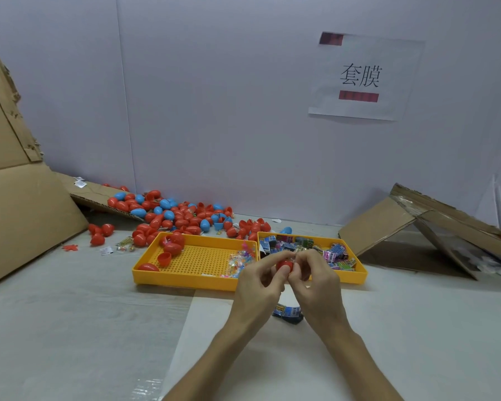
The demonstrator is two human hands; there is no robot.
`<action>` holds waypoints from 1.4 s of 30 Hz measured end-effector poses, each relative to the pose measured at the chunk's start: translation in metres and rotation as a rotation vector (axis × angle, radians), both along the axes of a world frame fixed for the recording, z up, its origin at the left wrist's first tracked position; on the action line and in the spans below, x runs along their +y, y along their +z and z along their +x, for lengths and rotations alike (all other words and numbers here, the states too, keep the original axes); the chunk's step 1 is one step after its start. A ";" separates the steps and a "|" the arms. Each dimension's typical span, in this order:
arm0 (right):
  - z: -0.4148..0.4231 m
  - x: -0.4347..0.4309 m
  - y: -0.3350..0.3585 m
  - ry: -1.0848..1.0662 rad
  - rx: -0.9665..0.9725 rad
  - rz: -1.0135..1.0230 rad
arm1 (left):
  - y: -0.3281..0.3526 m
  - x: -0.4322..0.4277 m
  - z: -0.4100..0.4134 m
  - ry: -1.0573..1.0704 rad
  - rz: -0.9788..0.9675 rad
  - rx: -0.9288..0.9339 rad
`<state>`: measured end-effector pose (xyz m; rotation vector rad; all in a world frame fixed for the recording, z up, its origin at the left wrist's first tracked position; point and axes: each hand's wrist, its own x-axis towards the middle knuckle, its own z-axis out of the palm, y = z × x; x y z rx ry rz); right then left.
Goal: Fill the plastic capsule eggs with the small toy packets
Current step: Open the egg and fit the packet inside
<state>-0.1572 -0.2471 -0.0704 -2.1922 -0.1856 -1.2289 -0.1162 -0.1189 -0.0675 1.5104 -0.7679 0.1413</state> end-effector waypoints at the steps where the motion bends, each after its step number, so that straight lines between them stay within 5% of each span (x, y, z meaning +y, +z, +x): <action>1: 0.000 0.000 -0.001 0.001 0.010 -0.002 | 0.000 0.001 0.000 0.003 -0.003 -0.003; 17: 0.002 0.001 -0.003 0.012 0.039 0.015 | 0.001 0.002 -0.001 -0.014 -0.054 0.033; 23: 0.003 0.012 -0.001 0.083 -0.001 0.213 | 0.007 0.001 0.003 -0.071 -0.218 0.243; 32: 0.002 0.012 -0.002 0.015 -0.052 0.085 | 0.004 -0.003 0.001 -0.199 -0.182 0.432; 42: 0.002 0.009 -0.001 -0.064 -0.109 -0.001 | 0.006 -0.002 0.002 -0.124 -0.193 0.270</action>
